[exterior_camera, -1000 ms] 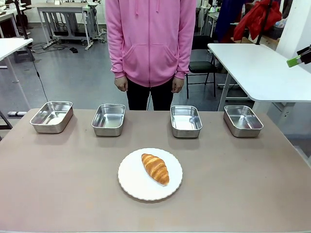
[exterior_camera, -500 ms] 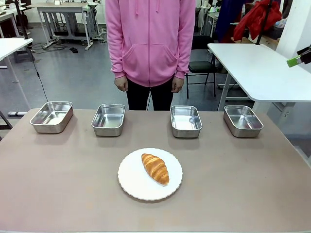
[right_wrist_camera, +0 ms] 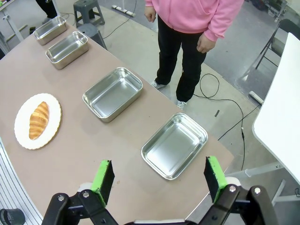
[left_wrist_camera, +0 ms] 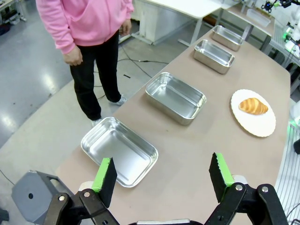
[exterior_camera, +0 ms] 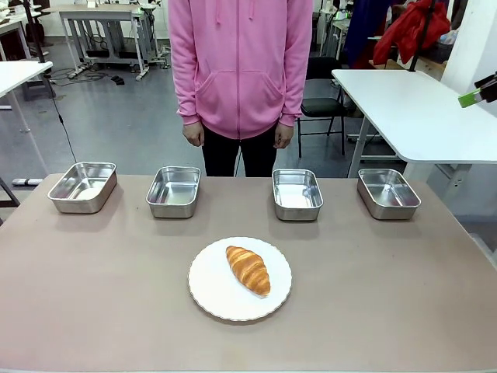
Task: Place the bread in the container.
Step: Place the Butter Roll into the Airtight Container indicated by the human.
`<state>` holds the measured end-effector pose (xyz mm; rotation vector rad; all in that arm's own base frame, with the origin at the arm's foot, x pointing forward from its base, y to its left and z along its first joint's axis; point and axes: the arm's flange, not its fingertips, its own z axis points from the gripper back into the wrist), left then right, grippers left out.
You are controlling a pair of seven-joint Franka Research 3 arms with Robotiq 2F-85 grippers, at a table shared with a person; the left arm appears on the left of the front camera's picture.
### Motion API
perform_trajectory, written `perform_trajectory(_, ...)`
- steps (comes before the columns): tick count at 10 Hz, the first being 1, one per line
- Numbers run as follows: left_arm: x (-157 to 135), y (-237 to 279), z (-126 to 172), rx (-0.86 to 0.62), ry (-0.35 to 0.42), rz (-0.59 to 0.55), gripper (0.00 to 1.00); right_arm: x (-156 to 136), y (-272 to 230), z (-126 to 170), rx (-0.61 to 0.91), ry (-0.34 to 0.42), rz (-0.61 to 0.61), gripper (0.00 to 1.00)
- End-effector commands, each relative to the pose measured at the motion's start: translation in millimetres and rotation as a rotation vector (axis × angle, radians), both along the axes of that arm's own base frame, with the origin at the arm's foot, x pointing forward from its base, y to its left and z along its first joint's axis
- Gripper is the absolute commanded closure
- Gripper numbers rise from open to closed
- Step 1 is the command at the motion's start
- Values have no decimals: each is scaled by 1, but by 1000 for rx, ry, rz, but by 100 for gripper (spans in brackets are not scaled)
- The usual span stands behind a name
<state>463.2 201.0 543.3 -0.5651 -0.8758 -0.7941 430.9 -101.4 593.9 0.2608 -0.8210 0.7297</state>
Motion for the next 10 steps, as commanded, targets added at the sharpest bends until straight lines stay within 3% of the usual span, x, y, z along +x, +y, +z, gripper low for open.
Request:
perform_trajectory(1, 1, -1, 0, -4, -4, -2, 0, 1, -1, 0, 14, -11, 11, 0)
perform_trajectory(10, 1, -1, 0, -4, -4, -2, 0, 1, -1, 0, 14, -11, 11, 0)
